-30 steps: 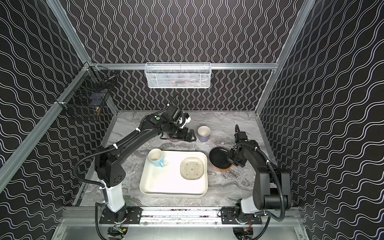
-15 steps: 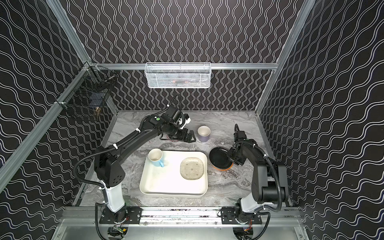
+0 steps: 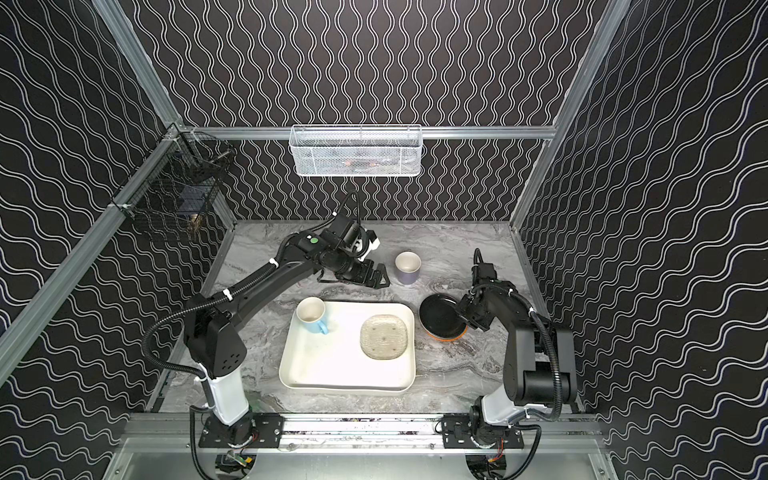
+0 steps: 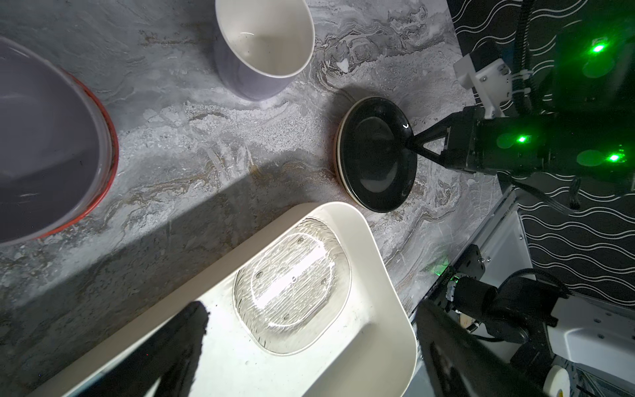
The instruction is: Place the mixed dishes into the plastic bin
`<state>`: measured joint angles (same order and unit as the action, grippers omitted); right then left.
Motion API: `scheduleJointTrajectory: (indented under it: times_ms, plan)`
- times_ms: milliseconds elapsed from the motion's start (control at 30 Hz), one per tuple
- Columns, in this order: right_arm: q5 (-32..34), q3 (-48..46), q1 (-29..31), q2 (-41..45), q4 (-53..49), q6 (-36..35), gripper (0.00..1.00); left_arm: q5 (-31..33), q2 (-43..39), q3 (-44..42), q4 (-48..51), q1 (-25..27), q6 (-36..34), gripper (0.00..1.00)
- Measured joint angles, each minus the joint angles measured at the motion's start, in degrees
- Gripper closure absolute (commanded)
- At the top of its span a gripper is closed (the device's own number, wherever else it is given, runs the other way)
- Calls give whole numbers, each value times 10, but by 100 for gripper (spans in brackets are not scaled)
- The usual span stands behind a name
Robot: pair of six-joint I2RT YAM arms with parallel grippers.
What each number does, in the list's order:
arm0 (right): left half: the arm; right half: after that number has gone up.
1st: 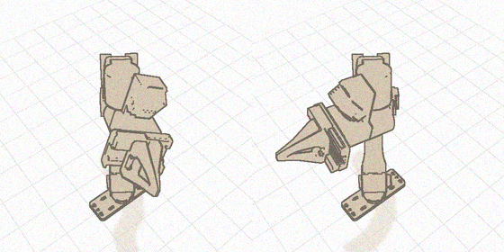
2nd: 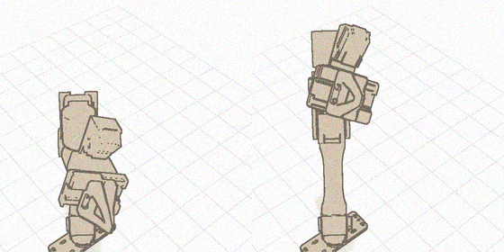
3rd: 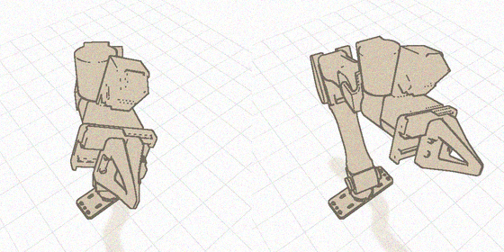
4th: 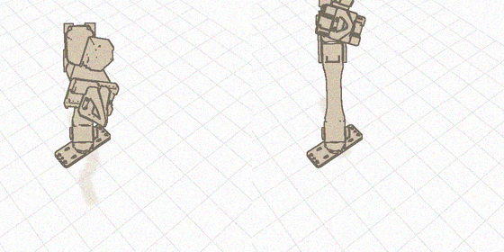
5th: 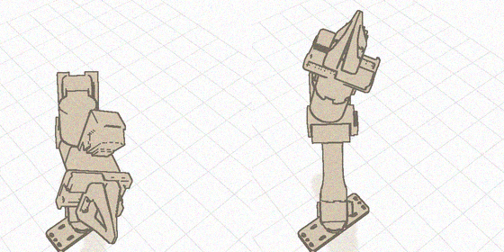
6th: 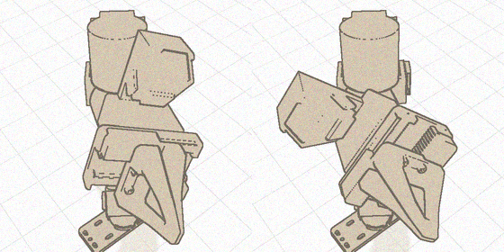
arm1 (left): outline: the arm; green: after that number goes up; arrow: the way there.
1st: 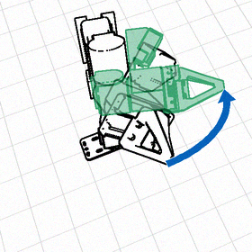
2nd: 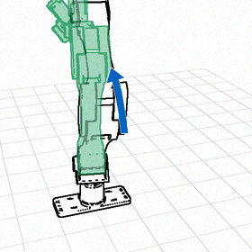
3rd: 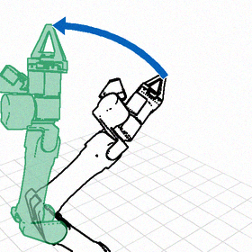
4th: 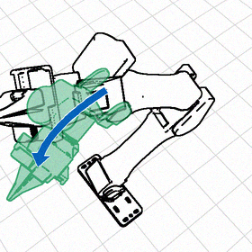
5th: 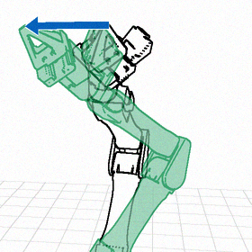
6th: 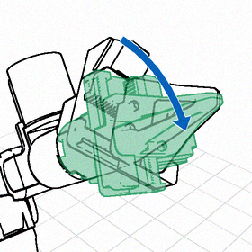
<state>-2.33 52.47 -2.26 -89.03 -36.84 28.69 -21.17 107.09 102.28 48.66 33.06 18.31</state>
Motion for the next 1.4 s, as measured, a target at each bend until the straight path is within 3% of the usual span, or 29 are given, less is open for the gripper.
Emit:
scheduleJointTrajectory:
  times_ms: [400,800,967,1167,1400]
  plan:
    - [-5,-4,-3,13,4,-7,100,2,-1,0,0,0,0,2]
    - [1,-2,-5,34,-16,-7,100,1,3,3,1,0,0,4]
    - [0,5,-5,33,-19,-7,100,0,45,49,-1,12,0,7]
    - [-1,9,-5,22,-19,-7,100,6,118,121,5,65,-9,11]
    - [-6,12,-8,12,-17,-7,98,55,178,159,14,102,-21,13]
